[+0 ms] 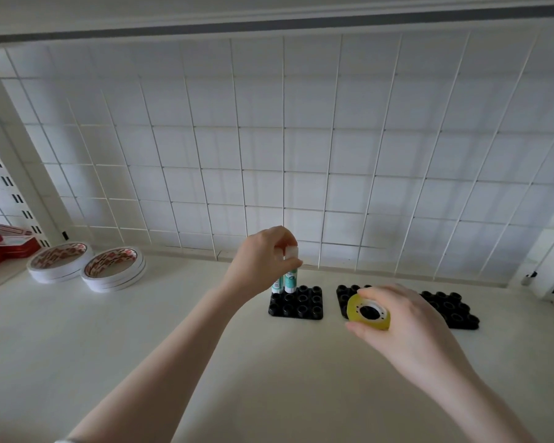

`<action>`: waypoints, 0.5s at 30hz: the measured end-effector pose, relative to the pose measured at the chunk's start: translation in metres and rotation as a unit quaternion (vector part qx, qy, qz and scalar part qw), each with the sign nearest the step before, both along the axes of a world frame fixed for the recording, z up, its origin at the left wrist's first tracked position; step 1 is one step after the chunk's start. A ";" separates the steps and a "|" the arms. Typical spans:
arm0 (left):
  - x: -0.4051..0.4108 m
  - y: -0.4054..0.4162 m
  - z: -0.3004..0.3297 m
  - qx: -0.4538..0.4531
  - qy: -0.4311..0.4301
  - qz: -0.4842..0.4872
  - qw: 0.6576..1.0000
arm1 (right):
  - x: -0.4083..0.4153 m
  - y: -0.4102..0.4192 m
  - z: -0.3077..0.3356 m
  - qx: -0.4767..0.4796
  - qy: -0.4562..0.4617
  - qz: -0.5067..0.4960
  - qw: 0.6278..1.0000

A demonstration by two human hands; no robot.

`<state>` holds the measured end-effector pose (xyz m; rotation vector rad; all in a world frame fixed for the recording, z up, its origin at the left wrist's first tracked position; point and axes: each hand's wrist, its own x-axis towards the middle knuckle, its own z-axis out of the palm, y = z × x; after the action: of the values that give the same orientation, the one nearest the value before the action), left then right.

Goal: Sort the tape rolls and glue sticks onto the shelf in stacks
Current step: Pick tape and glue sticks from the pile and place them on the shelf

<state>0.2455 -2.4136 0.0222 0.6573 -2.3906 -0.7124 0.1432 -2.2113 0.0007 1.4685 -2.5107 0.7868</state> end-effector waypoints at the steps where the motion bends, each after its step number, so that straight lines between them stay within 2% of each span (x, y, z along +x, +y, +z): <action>1: 0.000 0.000 0.000 0.001 0.000 0.002 1.000 | 0.000 0.000 0.000 0.002 0.000 0.000 1.000; 15: 0.001 -0.004 -0.007 0.028 0.012 0.003 1.000 | 0.001 0.000 0.000 0.005 -0.003 -0.001 1.000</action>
<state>0.2468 -2.4176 0.0153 0.6756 -2.3540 -0.7819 0.1442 -2.2110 0.0004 1.4689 -2.5225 0.7811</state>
